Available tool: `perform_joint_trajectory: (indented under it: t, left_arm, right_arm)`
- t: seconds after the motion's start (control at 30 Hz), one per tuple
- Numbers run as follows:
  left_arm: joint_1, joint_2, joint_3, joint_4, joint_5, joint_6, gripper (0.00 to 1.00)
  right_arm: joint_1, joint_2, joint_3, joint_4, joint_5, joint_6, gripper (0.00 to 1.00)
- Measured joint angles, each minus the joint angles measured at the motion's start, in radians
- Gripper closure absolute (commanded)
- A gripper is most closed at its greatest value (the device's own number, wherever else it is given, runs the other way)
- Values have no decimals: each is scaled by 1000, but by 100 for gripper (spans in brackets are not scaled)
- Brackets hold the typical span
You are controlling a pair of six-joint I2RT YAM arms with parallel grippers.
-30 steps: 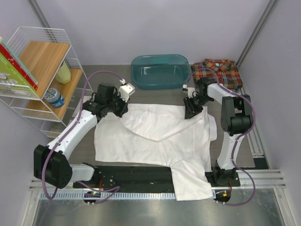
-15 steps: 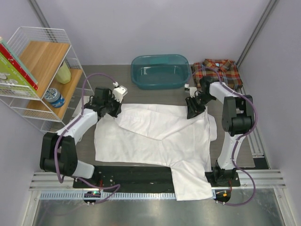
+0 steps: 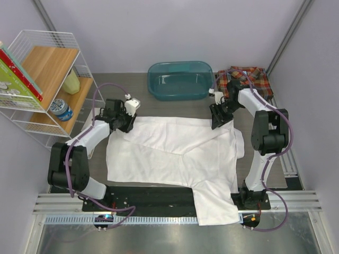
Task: Fold and stack the long sleeve shirts
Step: Fold the shirt
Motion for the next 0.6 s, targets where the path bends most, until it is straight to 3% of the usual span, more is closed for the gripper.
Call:
perform_joint_trajectory:
  t: [0.07,0.13,0.33,0.53,0.6]
  left_arm:
    - [4,19,2,-24,-48,-6,42]
    - [21,31,2,-47,-88,-4,40]
    - [122,17,18,-93,-157,30,39]
    - [120,-7,65,-148,-111,94,38]
    - [116,18,114,-190,-77,126,42]
  right_arm:
    - [0,-2,3,-6,13,-6,52]
    - [0,-6,2,-14,28,-13,52]
    - [0,-63,-16,-27,90,-35,53]
    - [1,-114,-58,-27,132,-47,54]
    - [3,-113,-81,-15,149,-47,54]
